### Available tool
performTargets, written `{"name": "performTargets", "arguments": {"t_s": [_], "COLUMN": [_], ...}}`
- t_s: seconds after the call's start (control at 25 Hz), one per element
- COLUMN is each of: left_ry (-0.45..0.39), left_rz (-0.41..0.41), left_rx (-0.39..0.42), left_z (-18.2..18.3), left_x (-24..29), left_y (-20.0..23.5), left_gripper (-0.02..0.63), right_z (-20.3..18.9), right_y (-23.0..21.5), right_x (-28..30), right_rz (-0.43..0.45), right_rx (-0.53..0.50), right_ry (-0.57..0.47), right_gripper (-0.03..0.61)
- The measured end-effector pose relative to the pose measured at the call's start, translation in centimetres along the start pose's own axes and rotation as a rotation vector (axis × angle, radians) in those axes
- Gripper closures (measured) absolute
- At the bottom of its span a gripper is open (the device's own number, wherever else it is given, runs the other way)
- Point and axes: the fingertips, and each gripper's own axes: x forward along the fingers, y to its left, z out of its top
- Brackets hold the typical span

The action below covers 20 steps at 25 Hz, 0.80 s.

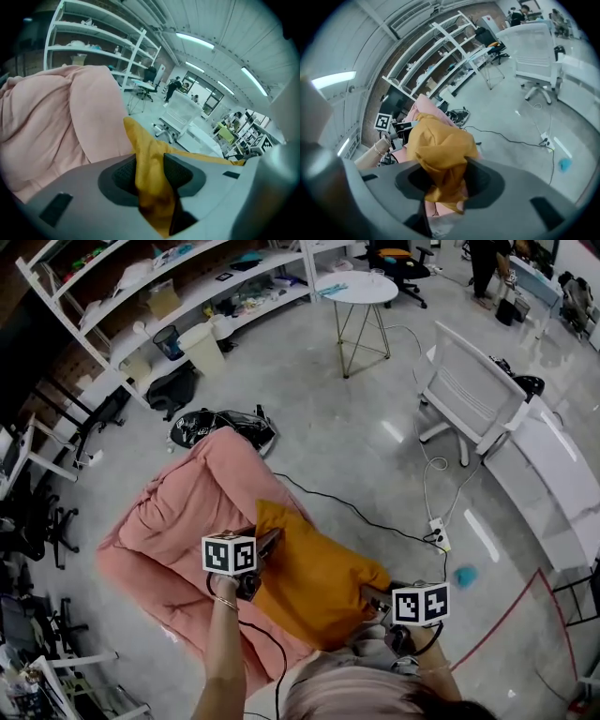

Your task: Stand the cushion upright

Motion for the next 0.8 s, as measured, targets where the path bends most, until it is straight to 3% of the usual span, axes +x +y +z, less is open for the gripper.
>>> {"name": "performTargets", "arguments": {"t_s": [0.32,0.8], "left_ry": [-0.080,-0.184], "left_rz": [0.077,0.165], "left_rx": [0.041,0.032], "left_z": [-1.8,-5.1], "left_x": [-4.2,-11.4], "left_y": [-0.6,-3.1], "left_gripper": [0.496,0.509], "right_z": [-1.5,-4.9], "right_y": [1.9,4.1], "right_x": [-0.1,-2.4], "right_rz": [-0.005,-0.026], "right_rx": [-0.115,-0.221], "right_ry": [0.014,0.003], "right_gripper": [0.420,0.430]}}
